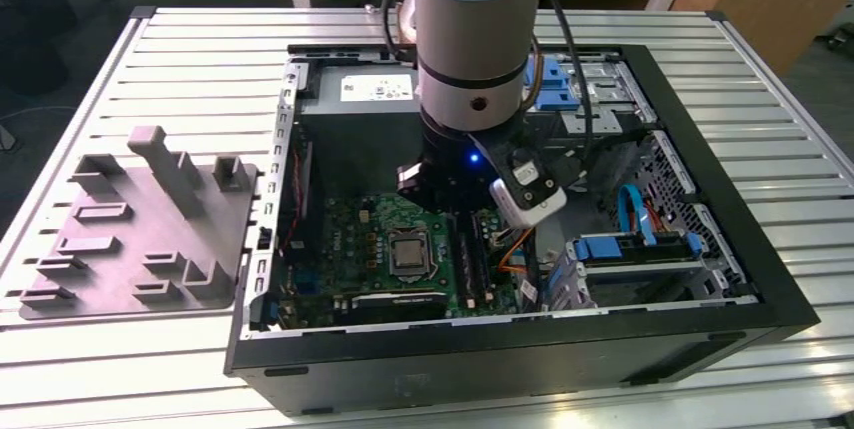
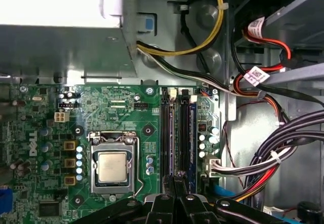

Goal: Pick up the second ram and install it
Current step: 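Insert the second ram into the second slot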

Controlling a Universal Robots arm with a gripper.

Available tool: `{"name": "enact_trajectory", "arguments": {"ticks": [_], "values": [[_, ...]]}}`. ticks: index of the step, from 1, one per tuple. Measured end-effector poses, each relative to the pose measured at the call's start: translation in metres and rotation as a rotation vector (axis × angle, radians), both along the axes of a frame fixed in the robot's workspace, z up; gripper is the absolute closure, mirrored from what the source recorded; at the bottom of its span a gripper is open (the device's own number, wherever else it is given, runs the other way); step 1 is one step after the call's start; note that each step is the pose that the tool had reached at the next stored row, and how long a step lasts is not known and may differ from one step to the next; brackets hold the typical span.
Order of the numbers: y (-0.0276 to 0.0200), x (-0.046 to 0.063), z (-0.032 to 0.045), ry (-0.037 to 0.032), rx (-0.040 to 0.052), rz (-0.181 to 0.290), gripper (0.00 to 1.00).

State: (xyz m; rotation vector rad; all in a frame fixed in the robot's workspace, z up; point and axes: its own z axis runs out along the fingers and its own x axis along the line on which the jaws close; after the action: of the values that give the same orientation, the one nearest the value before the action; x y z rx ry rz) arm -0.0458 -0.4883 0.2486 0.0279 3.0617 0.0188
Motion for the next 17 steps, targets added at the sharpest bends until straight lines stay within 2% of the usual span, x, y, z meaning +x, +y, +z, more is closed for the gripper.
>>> {"name": "enact_trajectory", "arguments": {"ticks": [13,17], "values": [[0.0011,0.0040,-0.0058,0.0000,0.0021,-0.001,0.89],[0.0011,0.0040,-0.0061,-0.0009,0.0149,0.002,0.89]]}}
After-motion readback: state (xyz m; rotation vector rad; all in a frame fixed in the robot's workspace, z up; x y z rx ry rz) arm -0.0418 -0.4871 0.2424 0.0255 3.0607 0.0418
